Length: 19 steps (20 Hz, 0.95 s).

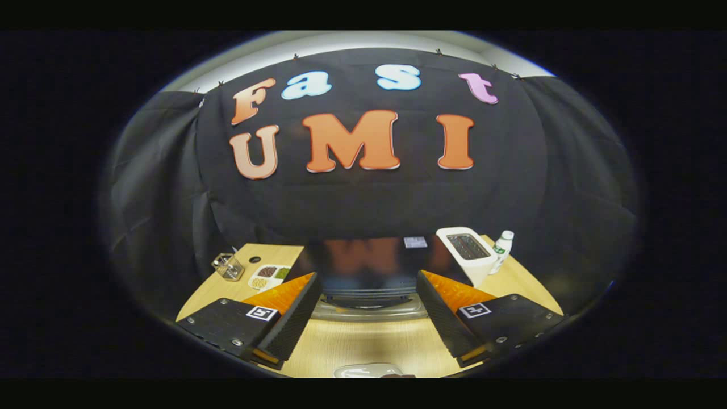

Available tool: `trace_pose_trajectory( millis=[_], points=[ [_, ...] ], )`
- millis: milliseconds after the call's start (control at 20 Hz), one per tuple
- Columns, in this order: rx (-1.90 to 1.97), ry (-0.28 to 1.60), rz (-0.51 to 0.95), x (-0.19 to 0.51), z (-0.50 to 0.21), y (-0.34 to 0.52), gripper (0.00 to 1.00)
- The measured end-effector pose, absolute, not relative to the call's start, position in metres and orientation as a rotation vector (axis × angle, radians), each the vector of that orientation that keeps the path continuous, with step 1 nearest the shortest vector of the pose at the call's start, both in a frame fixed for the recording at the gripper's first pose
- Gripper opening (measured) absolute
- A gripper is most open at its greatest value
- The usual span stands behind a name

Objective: Open the toaster oven, put the food inside, and close the toaster oven door.

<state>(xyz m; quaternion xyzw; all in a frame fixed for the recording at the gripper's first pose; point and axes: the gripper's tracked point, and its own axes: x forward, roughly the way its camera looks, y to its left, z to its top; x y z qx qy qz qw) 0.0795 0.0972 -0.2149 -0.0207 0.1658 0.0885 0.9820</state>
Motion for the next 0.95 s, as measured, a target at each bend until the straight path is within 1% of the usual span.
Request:
trace_pose_trajectory(
  millis=[200,300,450,700,950],
  points=[
    [-0.018,0.285,0.142,0.072,-0.149,0.082,1.00],
    [0.000,0.228,0.136,0.068,-0.117,0.082,1.00],
    [0.005,0.172,0.137,0.058,-0.084,0.083,1.00],
    [-0.018,0.113,0.124,0.037,-0.049,0.082,1.00],
    [-0.016,0.101,0.129,0.021,-0.038,0.084,1.00]
  ],
)
